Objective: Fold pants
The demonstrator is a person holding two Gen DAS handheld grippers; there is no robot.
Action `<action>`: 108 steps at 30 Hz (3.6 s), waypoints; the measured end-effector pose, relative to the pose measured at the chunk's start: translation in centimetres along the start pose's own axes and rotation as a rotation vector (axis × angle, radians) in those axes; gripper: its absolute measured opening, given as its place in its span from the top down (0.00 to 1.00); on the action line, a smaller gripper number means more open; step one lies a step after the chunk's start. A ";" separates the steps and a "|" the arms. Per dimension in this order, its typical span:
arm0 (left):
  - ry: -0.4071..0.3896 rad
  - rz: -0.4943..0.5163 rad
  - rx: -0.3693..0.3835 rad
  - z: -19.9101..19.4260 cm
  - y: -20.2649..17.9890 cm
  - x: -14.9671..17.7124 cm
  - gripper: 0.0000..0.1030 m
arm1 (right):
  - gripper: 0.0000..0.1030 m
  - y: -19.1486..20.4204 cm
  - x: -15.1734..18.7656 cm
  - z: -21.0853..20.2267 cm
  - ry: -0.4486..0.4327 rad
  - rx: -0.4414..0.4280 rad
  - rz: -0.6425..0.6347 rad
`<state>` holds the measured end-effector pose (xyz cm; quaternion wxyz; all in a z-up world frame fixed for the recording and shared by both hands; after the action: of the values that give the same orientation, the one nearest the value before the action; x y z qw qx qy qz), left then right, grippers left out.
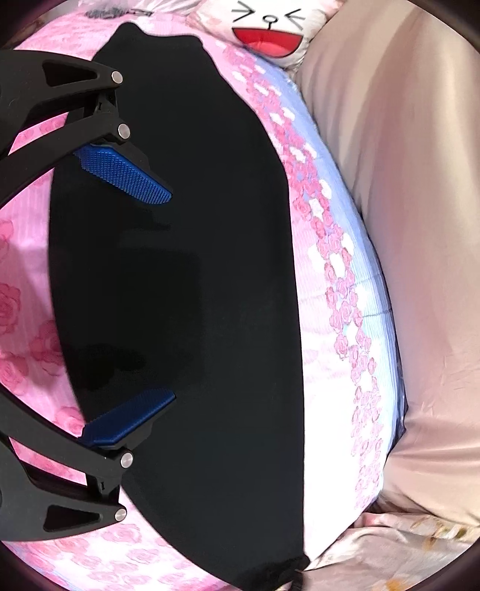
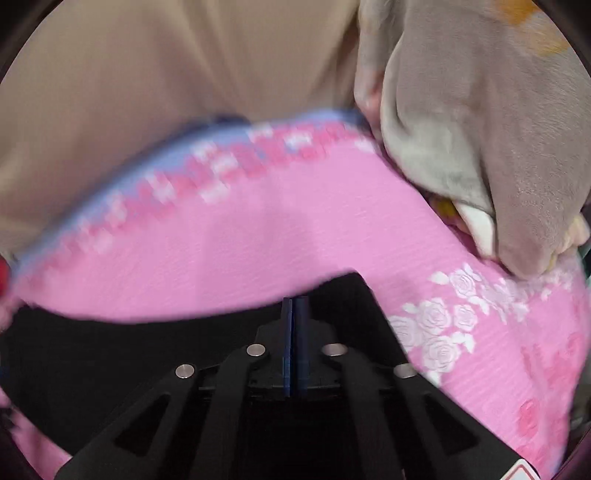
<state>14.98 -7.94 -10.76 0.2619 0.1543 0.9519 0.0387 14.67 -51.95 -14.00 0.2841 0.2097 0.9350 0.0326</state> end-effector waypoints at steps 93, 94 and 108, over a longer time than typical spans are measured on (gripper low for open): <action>-0.001 -0.856 0.068 1.0 39.3 16.4 0.05 | 0.48 44.7 17.6 -9.7 0.058 -0.451 -0.465; -0.022 -0.860 0.044 0.8 39.3 15.9 0.05 | 0.48 43.8 17.5 -10.1 0.048 -0.435 -0.449; -0.013 -0.761 -0.106 2.7 38.2 11.5 0.56 | 0.39 32.1 16.5 -11.4 -0.023 -0.268 -0.262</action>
<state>17.42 31.89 -12.81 0.2712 -0.2235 0.9361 -0.0132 8.04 -15.30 -7.21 0.3219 0.0469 0.9383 0.1174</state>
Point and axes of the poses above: each gripper's, at about its wrist camera, not at the fingertips, and z roughly the way its jaws point, y to its left, x to its underside, the point moved 5 cm from there along z, roughly the way its jaws point, and after that the axes turned 8 degrees about y, right-handed, at the moved point
